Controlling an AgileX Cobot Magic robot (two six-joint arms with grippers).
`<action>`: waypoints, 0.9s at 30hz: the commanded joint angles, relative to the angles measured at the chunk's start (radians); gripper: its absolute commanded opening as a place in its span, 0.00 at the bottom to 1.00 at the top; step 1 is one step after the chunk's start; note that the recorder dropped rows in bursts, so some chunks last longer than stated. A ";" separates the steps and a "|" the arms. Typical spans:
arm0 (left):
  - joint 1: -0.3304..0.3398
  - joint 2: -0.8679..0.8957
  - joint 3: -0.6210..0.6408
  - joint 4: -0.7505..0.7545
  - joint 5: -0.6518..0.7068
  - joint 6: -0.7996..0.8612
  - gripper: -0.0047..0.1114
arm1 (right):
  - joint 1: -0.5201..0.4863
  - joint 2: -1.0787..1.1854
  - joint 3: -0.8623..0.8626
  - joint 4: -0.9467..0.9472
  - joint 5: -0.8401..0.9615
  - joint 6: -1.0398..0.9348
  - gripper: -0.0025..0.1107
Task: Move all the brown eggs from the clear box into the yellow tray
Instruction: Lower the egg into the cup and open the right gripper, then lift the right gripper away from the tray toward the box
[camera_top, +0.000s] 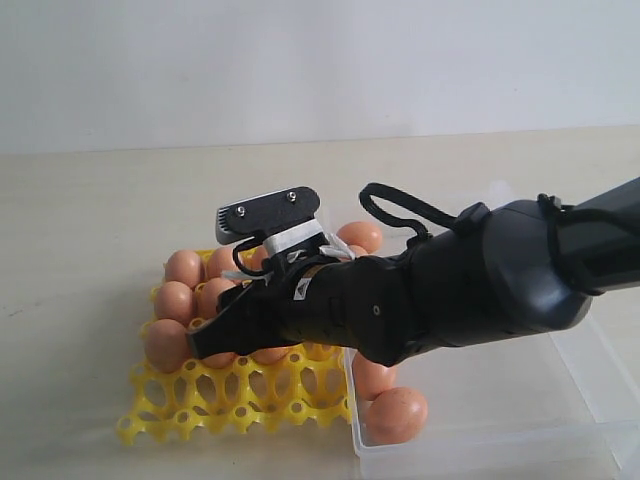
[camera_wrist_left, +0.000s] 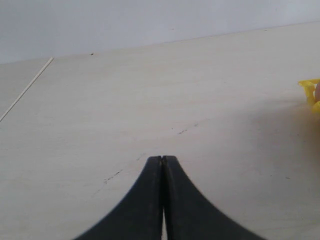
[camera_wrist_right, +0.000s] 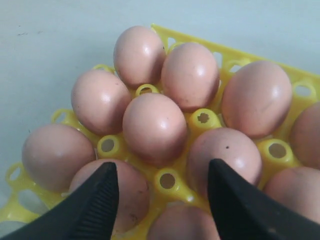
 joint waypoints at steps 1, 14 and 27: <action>-0.005 0.001 -0.004 0.000 -0.009 -0.003 0.04 | -0.006 -0.005 -0.008 0.004 0.001 -0.006 0.49; -0.005 0.001 -0.004 0.000 -0.009 -0.003 0.04 | -0.084 -0.311 0.044 0.004 0.190 -0.129 0.17; -0.005 0.001 -0.004 0.000 -0.009 -0.003 0.04 | -0.314 -0.342 0.114 -0.015 0.202 -0.127 0.25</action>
